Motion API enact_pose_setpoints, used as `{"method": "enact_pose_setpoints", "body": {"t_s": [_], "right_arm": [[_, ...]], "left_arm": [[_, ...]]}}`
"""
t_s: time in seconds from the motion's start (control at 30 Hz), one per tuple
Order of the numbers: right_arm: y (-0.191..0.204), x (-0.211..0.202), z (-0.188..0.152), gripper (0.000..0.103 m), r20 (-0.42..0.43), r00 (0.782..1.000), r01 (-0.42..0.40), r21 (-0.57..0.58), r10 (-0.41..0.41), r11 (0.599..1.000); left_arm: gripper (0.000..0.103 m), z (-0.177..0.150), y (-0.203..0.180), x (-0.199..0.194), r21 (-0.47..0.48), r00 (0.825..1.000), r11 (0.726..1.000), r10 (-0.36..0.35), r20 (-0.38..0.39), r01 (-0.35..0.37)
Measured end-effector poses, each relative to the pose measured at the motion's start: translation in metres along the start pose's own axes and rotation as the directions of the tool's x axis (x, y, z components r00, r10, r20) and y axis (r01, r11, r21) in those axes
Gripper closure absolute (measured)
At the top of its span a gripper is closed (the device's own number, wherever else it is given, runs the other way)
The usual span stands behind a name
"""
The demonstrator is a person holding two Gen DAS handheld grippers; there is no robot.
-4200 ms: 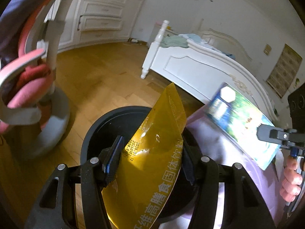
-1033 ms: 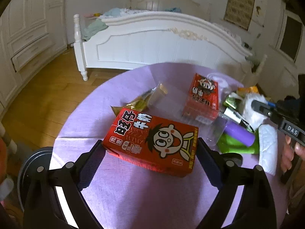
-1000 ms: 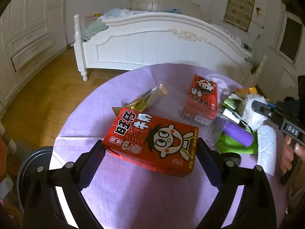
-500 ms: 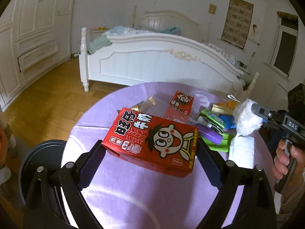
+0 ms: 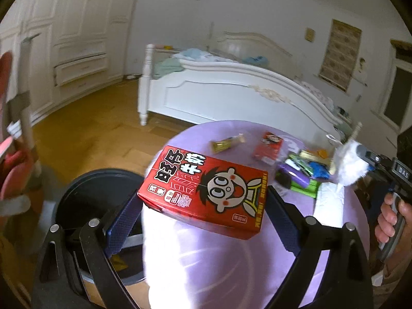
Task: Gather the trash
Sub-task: 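Carry both items over the black bin and open both tools to drop them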
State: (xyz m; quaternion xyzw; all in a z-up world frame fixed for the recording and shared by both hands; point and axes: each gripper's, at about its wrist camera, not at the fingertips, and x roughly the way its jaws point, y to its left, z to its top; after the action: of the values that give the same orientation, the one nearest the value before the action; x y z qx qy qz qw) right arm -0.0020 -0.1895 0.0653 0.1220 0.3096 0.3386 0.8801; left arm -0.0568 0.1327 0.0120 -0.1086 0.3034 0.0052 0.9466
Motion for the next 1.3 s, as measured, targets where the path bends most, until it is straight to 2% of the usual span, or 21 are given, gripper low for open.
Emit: {"method": "enact_pose_setpoints", "body": {"t_s": [0.37, 0.8, 1.03, 1.3], "right_arm": [[0.075, 0.046, -0.017, 0.064, -0.132, 0.986, -0.109, -0.084, 0.098, 0.99], [0.159, 0.149, -0.034, 0.064, -0.305, 0.928, -0.255, -0.092, 0.216, 0.963], [0.178, 0.199, -0.034, 0.064, -0.327, 0.906, -0.296, -0.039, 0.268, 0.954], [0.194, 0.244, -0.035, 0.064, -0.315, 0.908, -0.299, -0.027, 0.276, 0.954]], "left_arm": [[0.011, -0.037, 0.078, -0.019, -0.167, 0.996, 0.982, 0.091, 0.0, -0.09], [0.011, -0.075, 0.142, -0.008, -0.292, 0.996, 0.952, 0.091, -0.02, -0.093], [0.011, -0.084, 0.164, -0.002, -0.326, 0.997, 0.942, 0.079, -0.026, -0.083], [0.011, -0.088, 0.175, 0.005, -0.331, 0.998, 0.941, 0.059, -0.029, -0.065]]}}
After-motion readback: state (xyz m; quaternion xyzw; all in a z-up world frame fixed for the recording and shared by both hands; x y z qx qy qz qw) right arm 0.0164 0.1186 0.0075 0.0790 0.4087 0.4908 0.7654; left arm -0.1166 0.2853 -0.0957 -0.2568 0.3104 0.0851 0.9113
